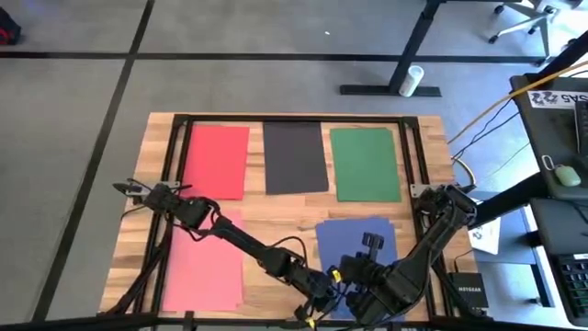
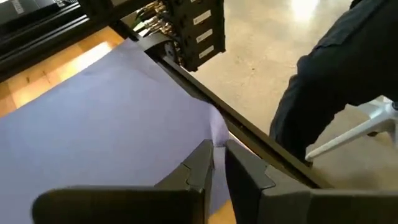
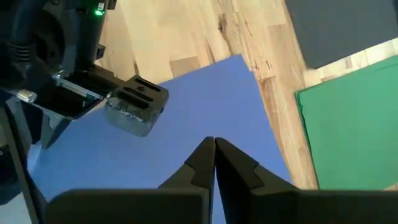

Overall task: Organize paper
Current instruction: Stack the left blue paper on the stacked blue paper

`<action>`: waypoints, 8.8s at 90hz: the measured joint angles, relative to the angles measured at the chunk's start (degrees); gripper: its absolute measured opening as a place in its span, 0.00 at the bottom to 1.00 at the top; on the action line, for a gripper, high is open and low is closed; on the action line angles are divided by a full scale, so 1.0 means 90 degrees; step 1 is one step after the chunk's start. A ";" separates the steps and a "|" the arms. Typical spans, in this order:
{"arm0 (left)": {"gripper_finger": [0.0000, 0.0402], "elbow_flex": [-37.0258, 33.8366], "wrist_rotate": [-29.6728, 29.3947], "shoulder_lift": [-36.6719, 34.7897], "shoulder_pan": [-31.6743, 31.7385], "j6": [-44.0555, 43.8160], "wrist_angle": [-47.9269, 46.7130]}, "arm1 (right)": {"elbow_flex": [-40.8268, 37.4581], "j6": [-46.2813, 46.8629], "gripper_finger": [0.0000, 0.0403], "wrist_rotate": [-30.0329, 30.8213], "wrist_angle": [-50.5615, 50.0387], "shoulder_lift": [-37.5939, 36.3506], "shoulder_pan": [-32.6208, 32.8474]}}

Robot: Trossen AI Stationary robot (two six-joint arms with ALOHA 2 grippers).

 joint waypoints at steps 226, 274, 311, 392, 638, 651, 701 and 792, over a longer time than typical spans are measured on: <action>0.00 -0.0199 -0.2888 -0.0743 -0.0576 -0.1417 0.1345 | -0.5872 0.6153 0.00 0.2163 0.2011 -0.2283 0.3274; 0.00 -0.0202 0.0386 -0.0741 -0.0449 -0.1142 0.2002 | -0.5872 0.3437 0.00 0.4273 0.3953 -0.2280 0.3500; 0.00 -0.0202 0.1145 -0.0741 -0.0342 -0.1147 0.1730 | -0.5872 0.1938 0.00 0.4101 0.5223 -0.2280 0.3291; 0.00 -0.0204 0.1638 -0.1064 -0.0563 -0.0842 0.1124 | -0.5870 -0.4026 0.00 0.1040 0.7587 -0.3138 0.0708; 0.00 -0.7098 -0.1690 -0.5583 0.0840 -0.4516 0.1121 | -0.7883 -0.3923 0.00 -0.2313 0.4175 -0.7973 -0.3164; 0.00 -0.6865 -0.1681 -0.5129 0.0910 -0.4531 0.1223 | -0.7883 -0.3274 0.00 -0.2824 0.3570 -0.7973 -0.3164; 0.00 -0.6117 -0.0744 -0.3701 0.1562 -0.4554 0.1659 | -0.8612 -0.2179 0.00 -0.4119 0.3089 -0.7088 -0.3138; 0.00 -0.5311 -0.0714 -0.2421 0.1698 -0.4651 0.2088 | -0.9327 0.0001 0.00 -0.3460 0.4263 -0.4928 -0.1328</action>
